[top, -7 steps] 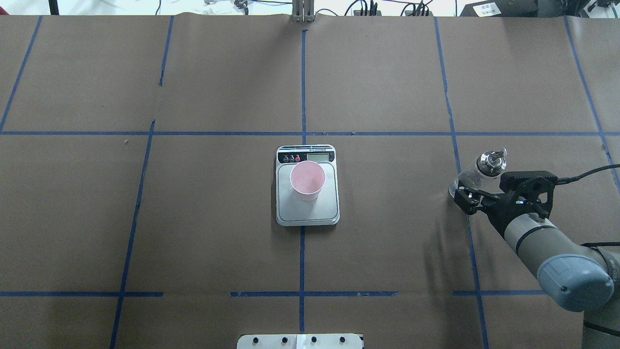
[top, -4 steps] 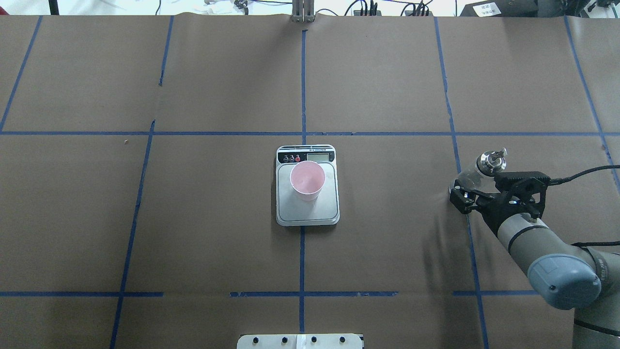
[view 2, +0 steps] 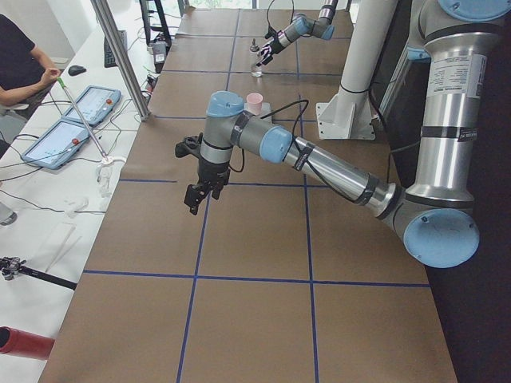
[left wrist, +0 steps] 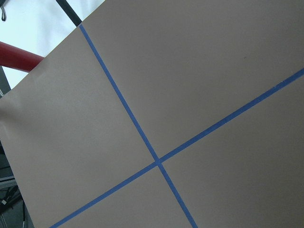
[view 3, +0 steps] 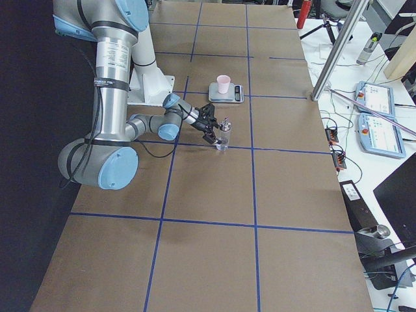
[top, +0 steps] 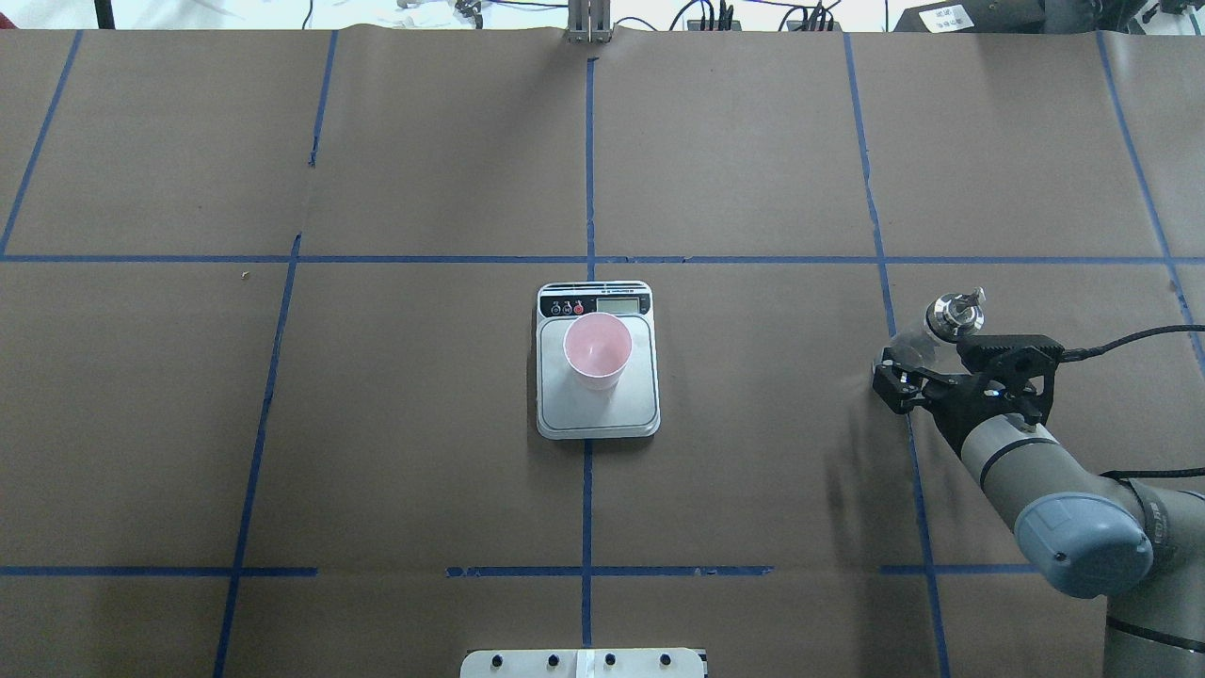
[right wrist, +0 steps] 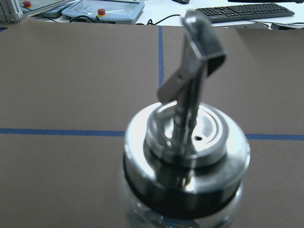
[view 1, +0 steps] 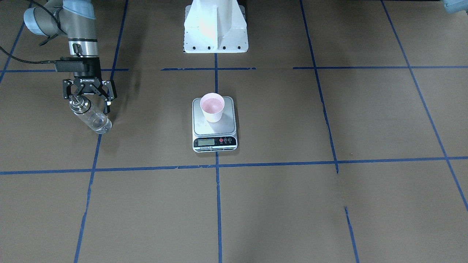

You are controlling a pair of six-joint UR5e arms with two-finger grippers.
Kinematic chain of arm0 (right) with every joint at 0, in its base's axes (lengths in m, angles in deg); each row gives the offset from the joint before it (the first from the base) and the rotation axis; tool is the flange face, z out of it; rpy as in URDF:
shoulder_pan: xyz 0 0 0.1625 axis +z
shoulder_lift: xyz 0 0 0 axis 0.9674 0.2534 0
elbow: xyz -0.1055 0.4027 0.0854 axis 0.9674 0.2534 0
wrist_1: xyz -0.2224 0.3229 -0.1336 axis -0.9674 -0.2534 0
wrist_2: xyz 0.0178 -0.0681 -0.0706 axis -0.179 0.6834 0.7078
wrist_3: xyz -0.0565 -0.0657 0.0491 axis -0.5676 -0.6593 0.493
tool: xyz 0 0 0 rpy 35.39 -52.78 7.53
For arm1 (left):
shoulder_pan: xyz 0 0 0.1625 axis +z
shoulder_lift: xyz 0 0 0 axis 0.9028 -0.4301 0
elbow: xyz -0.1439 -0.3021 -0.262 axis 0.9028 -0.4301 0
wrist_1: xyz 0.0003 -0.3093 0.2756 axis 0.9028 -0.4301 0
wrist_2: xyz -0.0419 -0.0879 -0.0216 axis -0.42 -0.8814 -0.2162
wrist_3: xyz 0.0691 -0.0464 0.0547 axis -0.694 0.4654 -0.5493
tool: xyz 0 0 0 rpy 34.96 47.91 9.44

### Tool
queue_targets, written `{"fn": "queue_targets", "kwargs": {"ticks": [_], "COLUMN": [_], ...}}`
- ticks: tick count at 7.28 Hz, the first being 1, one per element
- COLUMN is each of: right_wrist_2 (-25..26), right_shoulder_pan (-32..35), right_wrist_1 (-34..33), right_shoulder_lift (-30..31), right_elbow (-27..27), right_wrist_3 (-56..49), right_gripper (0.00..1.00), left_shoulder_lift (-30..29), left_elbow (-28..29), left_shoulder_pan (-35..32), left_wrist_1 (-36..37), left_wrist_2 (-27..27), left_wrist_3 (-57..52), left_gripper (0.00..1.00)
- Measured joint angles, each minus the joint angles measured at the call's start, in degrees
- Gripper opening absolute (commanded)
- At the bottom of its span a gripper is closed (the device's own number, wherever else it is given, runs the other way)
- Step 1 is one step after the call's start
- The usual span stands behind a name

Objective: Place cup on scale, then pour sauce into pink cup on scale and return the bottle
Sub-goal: 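Close the right gripper around the glass sauce bottle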

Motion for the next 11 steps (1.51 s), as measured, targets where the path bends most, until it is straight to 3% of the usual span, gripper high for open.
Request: {"fn": "queue_targets", "kwargs": {"ticks": [11], "right_wrist_2": [0.06], "right_shoulder_pan": [0.12], "right_wrist_1": [-0.61], "right_shoulder_lift": [-2.10], "right_elbow": [2.60], "right_wrist_3": [1.60], "right_gripper": [1.00], "left_shoulder_lift": [-0.12], "left_elbow": [-0.30], "left_shoulder_pan": [-0.02], "left_wrist_1": [0.00], "left_wrist_2": [-0.01], "left_wrist_3": [0.12], "left_gripper": [1.00]}}
